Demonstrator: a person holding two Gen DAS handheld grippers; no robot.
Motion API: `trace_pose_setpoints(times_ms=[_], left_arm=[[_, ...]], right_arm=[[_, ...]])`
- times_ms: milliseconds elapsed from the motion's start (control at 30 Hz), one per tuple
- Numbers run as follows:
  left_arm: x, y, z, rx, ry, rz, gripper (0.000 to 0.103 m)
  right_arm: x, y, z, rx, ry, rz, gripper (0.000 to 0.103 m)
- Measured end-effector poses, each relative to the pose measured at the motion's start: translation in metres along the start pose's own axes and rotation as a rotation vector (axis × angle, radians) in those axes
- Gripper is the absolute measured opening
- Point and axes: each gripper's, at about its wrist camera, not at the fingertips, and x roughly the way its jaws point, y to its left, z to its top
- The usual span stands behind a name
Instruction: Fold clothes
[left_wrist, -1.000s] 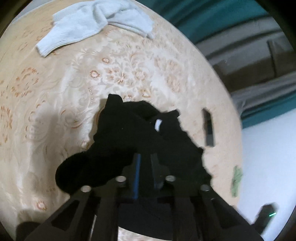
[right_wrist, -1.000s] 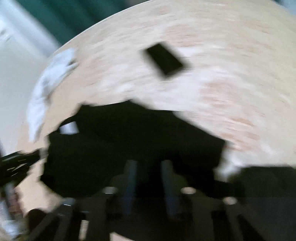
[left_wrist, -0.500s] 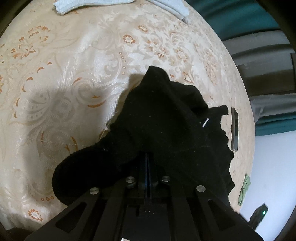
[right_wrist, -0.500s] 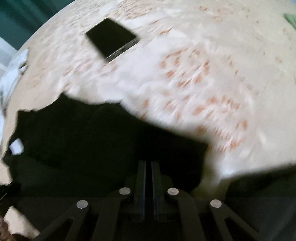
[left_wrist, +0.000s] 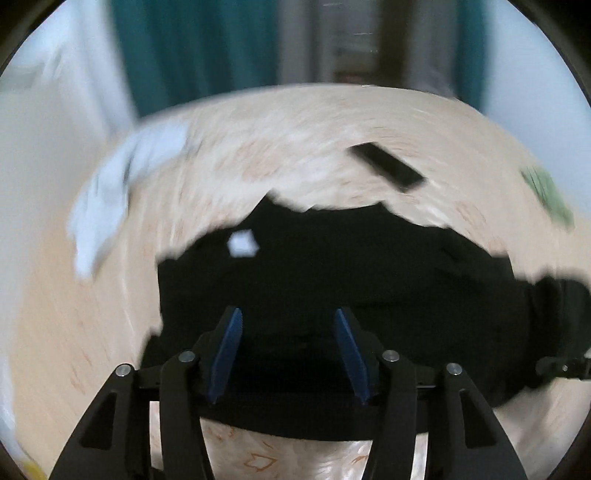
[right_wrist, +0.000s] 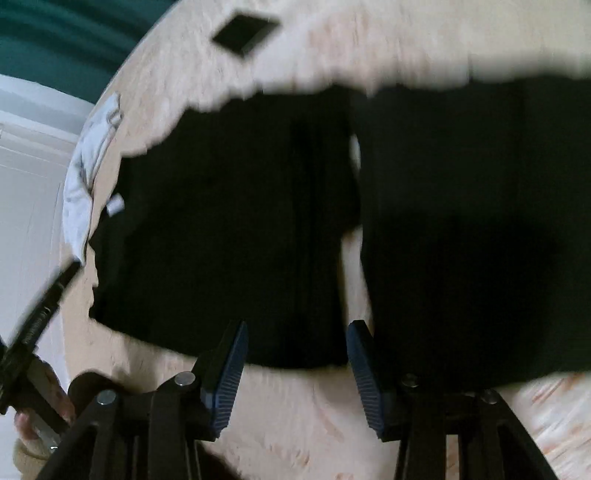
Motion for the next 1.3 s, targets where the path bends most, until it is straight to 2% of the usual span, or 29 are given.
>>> trace_pose_setpoints(times_ms=[100, 167, 200, 233, 300, 433, 500, 633, 733, 833, 867, 900, 933, 967, 1000, 1033, 1067, 1100, 1167, 1200, 1233, 1300], left_arm=[[-0.023, -0.042, -0.010, 0.287, -0.083, 0.089, 0.065], [-0.030, -0.070, -0.024, 0.473, -0.125, 0.135, 0.069], [-0.033, -0.085, -0.034, 0.572, -0.140, 0.148, 0.071], [-0.035, -0.099, -0.046, 0.663, -0.149, 0.148, 0.072], [-0.036, -0.125, -0.065, 0.806, -0.164, 0.140, 0.072], [-0.038, -0.161, -0.092, 1.013, -0.191, 0.136, 0.072], [-0.035, -0.173, -0.098, 1.073, -0.220, 0.155, 0.072], [-0.022, -0.192, -0.082, 1.071, -0.265, 0.234, 0.072], [-0.010, -0.205, -0.061, 1.051, -0.261, 0.255, 0.072], [0.010, -0.216, -0.056, 1.097, -0.256, 0.304, 0.070], [0.019, -0.218, -0.056, 1.114, -0.252, 0.326, 0.065], [0.026, -0.218, -0.055, 1.122, -0.237, 0.337, 0.032], [0.030, -0.216, -0.053, 1.107, -0.210, 0.326, 0.012], [0.031, -0.213, -0.048, 1.075, -0.180, 0.303, 0.012], [0.029, -0.209, -0.042, 1.025, -0.156, 0.275, 0.012], [0.026, -0.205, -0.034, 0.971, -0.147, 0.257, 0.012], [0.022, -0.201, -0.028, 0.925, -0.145, 0.253, 0.011], [0.019, -0.197, -0.020, 0.876, -0.144, 0.248, 0.011], [0.014, -0.191, -0.005, 0.795, -0.134, 0.232, 0.011], [0.012, -0.188, 0.001, 0.766, -0.130, 0.229, 0.011], [0.012, -0.187, 0.007, 0.744, -0.126, 0.231, 0.011], [0.011, -0.184, 0.014, 0.718, -0.128, 0.237, 0.011]], right_arm=[[0.029, -0.014, -0.003, 0.079, 0.065, 0.010, 0.047], [0.036, -0.023, -0.002, 0.116, 0.075, 0.026, 0.046], [0.039, -0.027, -0.002, 0.134, 0.081, 0.034, 0.035], [0.042, -0.029, 0.000, 0.137, 0.080, 0.044, 0.016], [0.038, -0.029, 0.002, 0.135, 0.071, 0.078, 0.011], [0.002, -0.009, 0.001, 0.080, -0.004, 0.143, 0.011], [-0.015, 0.002, 0.005, 0.058, -0.033, 0.182, 0.011], [-0.035, 0.018, 0.012, 0.025, -0.050, 0.230, 0.011], [-0.041, 0.016, 0.017, 0.041, -0.042, 0.259, 0.011], [-0.041, 0.020, 0.019, 0.041, -0.037, 0.262, 0.011], [-0.039, 0.020, 0.019, 0.037, -0.035, 0.257, 0.011], [-0.040, 0.019, 0.019, 0.032, -0.034, 0.248, 0.011], [-0.040, 0.018, 0.020, 0.037, -0.034, 0.234, 0.014], [-0.041, 0.017, 0.021, 0.041, -0.035, 0.220, 0.016], [-0.041, 0.014, 0.023, 0.054, -0.041, 0.198, 0.024], [-0.046, 0.009, 0.025, 0.077, -0.062, 0.173, 0.044], [-0.052, -0.001, 0.028, 0.120, -0.102, 0.149, 0.052], [-0.055, -0.007, 0.030, 0.146, -0.122, 0.145, 0.057], [-0.056, -0.018, 0.039, 0.202, -0.124, 0.168, 0.060], [-0.054, -0.020, 0.043, 0.224, -0.111, 0.190, 0.065], [-0.049, -0.022, 0.045, 0.262, -0.100, 0.235, 0.070], [-0.041, -0.022, 0.049, 0.335, -0.089, 0.311, 0.073]])
